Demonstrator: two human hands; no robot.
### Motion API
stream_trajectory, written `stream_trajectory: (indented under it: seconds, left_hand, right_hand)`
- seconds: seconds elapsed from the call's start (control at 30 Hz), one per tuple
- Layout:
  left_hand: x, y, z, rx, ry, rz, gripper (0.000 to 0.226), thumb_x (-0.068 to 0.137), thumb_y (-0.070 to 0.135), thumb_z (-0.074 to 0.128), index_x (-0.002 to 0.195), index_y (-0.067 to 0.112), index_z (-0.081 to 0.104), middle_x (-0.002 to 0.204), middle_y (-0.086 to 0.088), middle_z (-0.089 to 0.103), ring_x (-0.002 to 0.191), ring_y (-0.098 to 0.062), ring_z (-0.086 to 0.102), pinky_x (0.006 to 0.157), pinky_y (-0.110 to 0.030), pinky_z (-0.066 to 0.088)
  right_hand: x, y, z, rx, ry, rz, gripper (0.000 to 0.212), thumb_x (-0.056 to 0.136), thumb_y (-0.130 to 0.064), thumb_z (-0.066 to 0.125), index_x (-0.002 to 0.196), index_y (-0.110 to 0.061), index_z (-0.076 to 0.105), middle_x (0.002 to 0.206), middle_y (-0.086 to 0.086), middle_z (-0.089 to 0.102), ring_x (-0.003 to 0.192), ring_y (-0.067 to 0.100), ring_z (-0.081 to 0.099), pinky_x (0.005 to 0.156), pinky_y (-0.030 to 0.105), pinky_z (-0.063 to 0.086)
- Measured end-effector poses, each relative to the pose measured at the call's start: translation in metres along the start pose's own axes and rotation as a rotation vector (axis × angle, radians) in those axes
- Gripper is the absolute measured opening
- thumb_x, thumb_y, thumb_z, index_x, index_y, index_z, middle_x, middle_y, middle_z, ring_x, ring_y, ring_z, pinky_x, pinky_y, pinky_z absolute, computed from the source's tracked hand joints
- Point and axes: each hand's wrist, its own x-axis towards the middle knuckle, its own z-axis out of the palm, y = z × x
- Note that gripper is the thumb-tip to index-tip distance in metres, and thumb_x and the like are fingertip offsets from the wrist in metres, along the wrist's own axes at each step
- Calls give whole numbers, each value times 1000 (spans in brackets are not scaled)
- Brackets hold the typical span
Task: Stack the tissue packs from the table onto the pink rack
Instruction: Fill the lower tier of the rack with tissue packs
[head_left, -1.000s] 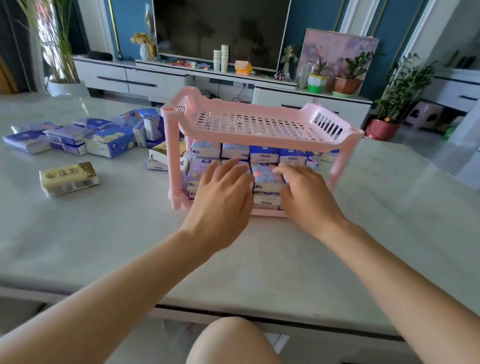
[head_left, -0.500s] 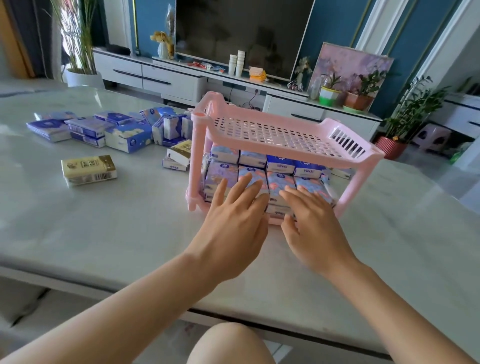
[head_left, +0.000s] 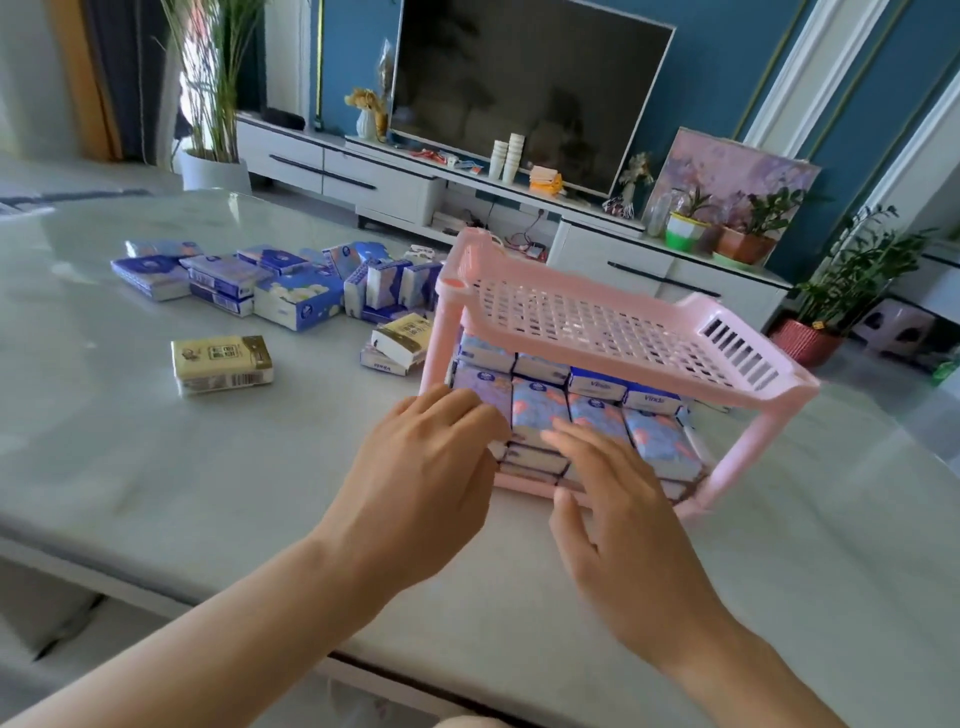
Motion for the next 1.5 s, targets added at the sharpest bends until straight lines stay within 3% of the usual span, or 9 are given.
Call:
stream_trajectory:
  seconds: [0.23, 0.43, 0.67, 0.8, 1.03, 1.17, 1.33, 1.43, 1.5]
  left_hand:
    - [2, -80, -37, 58, 169, -431, 20, 83, 8, 41, 79, 10, 61, 80, -1, 61, 71, -18, 52, 56, -27, 39]
    - [-13, -173, -56, 147, 112, -761, 29, 80, -6, 48, 100, 8, 64, 107, -11, 61, 99, -29, 53, 80, -31, 37]
    - [1, -254, -85, 138, 178, -961, 37, 87, 5, 51, 122, 11, 56, 125, -13, 56, 114, -29, 50, 96, -36, 40]
    - [12, -294, -79, 88, 187, -947, 45, 85, 13, 58, 129, 14, 50, 131, -10, 52, 121, -26, 46, 101, -36, 37]
    - [38, -334, -51, 32, 118, -757, 70, 75, 14, 67, 139, 20, 37, 140, -3, 43, 131, -22, 36, 108, -43, 30]
    - [39, -350, -43, 154, -92, -798, 92, 70, 41, 62, 147, 29, 11, 156, 3, 9, 143, -13, -2, 115, -46, -1]
    - [24, -375, -57, 298, -229, -908, 86, 77, 59, 52, 147, 23, 17, 157, -2, -2, 143, -18, -7, 116, -41, 0]
    - [19, -382, -56, 297, -50, -879, 65, 77, 51, 61, 133, 25, 42, 146, -7, 30, 131, -28, 32, 112, -36, 21]
    - [19, -382, -55, 246, 46, -889, 49, 76, 41, 68, 119, 23, 52, 128, -7, 43, 111, -28, 49, 104, -36, 33]
  right_hand:
    - [53, -95, 44, 485, -223, 25, 35, 92, -22, 45, 122, -39, 47, 108, -37, 38, 108, -18, 32, 93, -3, 20]
    - [131, -143, 136, 721, -167, 365, 37, 87, -3, 48, 121, -17, 51, 124, -1, 54, 117, 9, 46, 89, 11, 31]
    - [211, -176, 192, 826, 176, 657, 32, 86, 2, 44, 114, -5, 57, 117, 10, 61, 104, 16, 56, 79, 14, 36]
    - [243, -183, 207, 805, 106, 461, 27, 88, -1, 48, 112, -6, 58, 114, 8, 63, 100, 15, 56, 78, 12, 36]
    - [274, -166, 230, 520, -63, 144, 53, 89, -2, 47, 139, -17, 37, 137, 4, 46, 129, 21, 37, 107, 36, 31]
    - [276, -157, 241, 338, -182, 76, 57, 93, -16, 45, 146, -25, 24, 149, 1, 30, 140, 22, 17, 113, 34, 13]
    - [275, -173, 258, 165, -188, 82, 47, 94, -31, 41, 140, -30, 31, 156, 12, 5, 143, 29, -7, 113, 44, -10]
    - [278, -177, 268, 155, -55, 112, 37, 85, -22, 58, 120, -17, 49, 136, 20, 41, 135, 38, 26, 112, 51, 10]
    - [278, -173, 269, 172, 39, 130, 39, 64, -20, 77, 97, -12, 58, 100, 17, 59, 104, 38, 54, 99, 52, 35]
